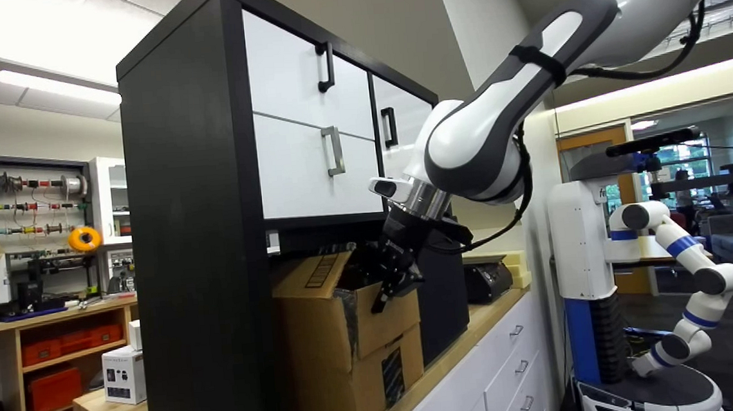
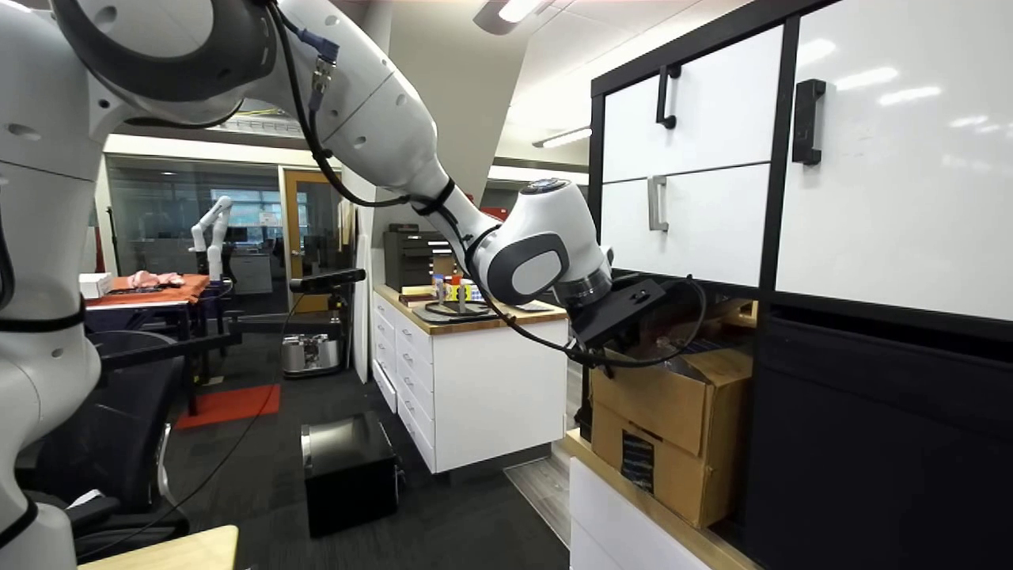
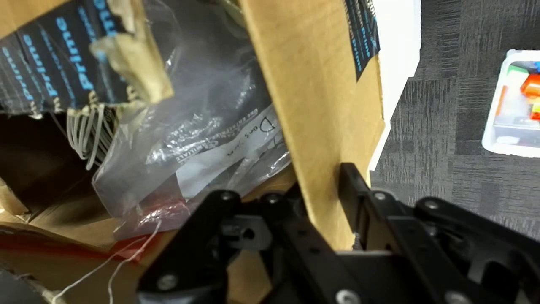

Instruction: Pull out the box from the shelf

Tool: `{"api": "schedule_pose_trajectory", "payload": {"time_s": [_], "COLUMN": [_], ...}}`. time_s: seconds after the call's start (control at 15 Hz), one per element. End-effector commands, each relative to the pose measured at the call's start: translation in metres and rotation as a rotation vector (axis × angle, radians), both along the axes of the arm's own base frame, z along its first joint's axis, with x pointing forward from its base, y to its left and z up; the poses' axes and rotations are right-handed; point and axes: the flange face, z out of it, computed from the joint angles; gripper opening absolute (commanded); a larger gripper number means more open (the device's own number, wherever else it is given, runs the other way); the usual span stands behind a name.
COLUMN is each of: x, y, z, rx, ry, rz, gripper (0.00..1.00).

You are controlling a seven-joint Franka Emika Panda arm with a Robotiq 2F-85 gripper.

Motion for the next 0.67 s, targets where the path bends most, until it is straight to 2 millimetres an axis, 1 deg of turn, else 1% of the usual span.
{"api": "schedule_pose_trajectory", "payload": {"time_s": [0.0,0.6], "x": [-0.038,-0.076], "y": [-0.013,-0.014], "z": [0.012,0.016], "rx": [-0.001,-0.011], "ry": [-0.010,0.000], "rz": [-0.017,0.000], "gripper": [0.05,0.05]}}
